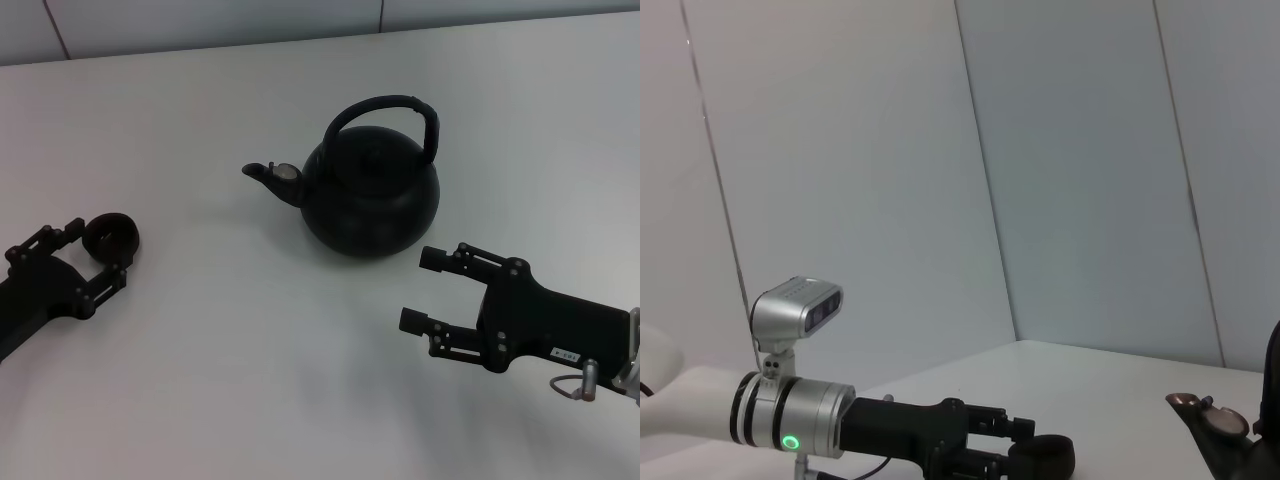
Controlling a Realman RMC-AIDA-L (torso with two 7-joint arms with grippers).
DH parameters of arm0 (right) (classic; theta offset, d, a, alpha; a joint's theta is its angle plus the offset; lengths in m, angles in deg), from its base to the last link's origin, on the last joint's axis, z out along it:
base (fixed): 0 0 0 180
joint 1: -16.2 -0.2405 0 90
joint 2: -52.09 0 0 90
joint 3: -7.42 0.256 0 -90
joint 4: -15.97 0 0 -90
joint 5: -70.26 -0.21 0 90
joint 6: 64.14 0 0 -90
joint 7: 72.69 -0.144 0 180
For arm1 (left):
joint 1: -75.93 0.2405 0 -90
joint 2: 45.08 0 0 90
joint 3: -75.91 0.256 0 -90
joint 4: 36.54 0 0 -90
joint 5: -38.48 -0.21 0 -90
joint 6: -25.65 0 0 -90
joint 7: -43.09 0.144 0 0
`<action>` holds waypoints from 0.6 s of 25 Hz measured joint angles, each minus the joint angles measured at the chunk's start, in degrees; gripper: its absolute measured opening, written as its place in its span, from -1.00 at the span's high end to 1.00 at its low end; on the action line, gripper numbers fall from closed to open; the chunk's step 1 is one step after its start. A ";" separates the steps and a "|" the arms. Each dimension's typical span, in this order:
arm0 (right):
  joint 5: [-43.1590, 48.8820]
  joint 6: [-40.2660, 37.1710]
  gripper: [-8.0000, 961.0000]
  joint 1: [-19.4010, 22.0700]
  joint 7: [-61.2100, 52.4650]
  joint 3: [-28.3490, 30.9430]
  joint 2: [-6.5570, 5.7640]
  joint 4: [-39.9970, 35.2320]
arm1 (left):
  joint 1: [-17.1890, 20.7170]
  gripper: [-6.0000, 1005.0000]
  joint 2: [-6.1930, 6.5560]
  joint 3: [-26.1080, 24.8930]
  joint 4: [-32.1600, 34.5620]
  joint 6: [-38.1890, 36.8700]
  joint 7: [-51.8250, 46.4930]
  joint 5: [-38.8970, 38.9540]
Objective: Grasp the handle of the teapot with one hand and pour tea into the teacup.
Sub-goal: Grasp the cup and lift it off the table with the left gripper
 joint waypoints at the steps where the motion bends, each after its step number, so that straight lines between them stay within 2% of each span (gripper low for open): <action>1: 0.00 0.01 -0.63 0.00 -0.01 0.00 0.00 0.00 | -0.06 -0.38 0.00 0.00 -0.01 0.01 0.00 0.00; 15: 0.00 0.77 -0.63 -0.51 -0.08 -0.01 0.03 0.00 | -0.40 -0.38 -0.09 -0.04 -0.42 1.42 0.00 0.00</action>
